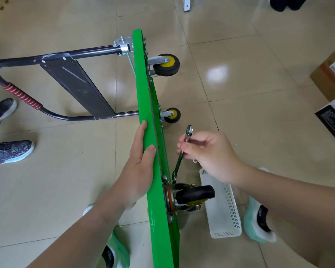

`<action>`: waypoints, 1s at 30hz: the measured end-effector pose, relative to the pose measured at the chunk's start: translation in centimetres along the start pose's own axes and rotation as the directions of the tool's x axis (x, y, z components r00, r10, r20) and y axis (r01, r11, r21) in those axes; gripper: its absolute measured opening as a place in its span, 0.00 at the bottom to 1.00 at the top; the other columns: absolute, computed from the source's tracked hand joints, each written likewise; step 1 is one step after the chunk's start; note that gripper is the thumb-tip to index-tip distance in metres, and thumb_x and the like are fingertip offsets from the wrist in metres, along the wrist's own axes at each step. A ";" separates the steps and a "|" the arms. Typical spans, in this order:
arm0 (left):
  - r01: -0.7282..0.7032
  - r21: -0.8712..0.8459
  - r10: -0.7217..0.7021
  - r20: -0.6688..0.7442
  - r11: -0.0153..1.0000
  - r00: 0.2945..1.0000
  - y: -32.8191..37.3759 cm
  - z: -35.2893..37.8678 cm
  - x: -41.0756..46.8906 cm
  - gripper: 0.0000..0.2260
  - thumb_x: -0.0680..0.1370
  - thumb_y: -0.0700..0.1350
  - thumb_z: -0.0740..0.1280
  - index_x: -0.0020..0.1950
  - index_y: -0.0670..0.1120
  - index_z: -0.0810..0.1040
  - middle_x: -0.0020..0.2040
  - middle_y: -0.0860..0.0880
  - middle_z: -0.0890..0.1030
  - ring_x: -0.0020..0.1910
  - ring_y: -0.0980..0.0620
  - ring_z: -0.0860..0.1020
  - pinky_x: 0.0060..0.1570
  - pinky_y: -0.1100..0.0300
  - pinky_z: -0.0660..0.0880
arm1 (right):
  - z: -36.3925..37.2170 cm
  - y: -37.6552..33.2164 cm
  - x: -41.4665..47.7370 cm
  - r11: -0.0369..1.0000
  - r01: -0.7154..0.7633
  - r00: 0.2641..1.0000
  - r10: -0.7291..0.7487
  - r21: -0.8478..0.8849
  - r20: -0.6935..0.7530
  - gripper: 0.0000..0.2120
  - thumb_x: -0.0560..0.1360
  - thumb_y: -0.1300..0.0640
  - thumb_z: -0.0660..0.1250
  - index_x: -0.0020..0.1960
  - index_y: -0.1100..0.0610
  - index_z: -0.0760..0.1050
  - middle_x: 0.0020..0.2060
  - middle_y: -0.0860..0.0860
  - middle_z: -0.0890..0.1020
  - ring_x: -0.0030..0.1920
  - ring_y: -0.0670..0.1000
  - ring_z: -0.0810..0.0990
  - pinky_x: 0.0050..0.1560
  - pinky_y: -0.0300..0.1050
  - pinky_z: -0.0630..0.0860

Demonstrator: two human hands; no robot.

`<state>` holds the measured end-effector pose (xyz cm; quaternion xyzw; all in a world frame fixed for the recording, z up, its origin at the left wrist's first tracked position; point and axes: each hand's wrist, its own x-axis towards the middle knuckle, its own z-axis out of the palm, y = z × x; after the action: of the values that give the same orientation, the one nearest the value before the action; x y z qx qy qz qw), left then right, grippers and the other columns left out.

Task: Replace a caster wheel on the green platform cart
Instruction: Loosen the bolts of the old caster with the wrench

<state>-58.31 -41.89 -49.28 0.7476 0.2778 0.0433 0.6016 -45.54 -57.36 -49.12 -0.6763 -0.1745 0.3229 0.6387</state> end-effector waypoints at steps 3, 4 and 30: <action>0.003 0.010 -0.003 -0.003 1.000 1.000 0.2 0.1 0.0 0.25 0.84 0.55 0.53 0.78 0.75 0.51 0.81 0.63 0.60 0.78 0.60 0.64 0.79 0.49 0.61 | 0.5 0.2 1.8 0.992 -0.103 0.995 0.102 0.070 0.020 0.08 0.76 0.68 0.70 0.48 0.56 0.83 0.43 0.52 0.87 0.45 0.52 0.87 0.47 0.44 0.84; 0.006 0.013 -0.006 0.000 1.000 1.000 0.2 0.1 0.0 0.24 0.87 0.52 0.53 0.78 0.74 0.51 0.81 0.63 0.60 0.78 0.60 0.63 0.79 0.49 0.61 | 0.7 0.4 2.2 0.987 -0.136 0.991 0.134 0.090 0.031 0.08 0.76 0.68 0.70 0.48 0.56 0.83 0.42 0.52 0.87 0.44 0.53 0.87 0.47 0.45 0.84; 0.007 0.018 -0.007 -0.030 1.000 1.000 0.6 0.2 -0.3 0.25 0.88 0.45 0.52 0.82 0.67 0.52 0.80 0.63 0.61 0.77 0.63 0.62 0.80 0.55 0.58 | 2.2 0.8 -5.5 0.983 0.145 0.984 -0.131 -0.112 0.123 0.20 0.73 0.71 0.72 0.48 0.46 0.85 0.47 0.42 0.87 0.51 0.43 0.86 0.56 0.37 0.79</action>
<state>-58.27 -42.27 -48.68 0.7513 0.2897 0.0499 0.5909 -51.20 -59.36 -48.67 -0.6801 -0.2769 0.3052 0.6063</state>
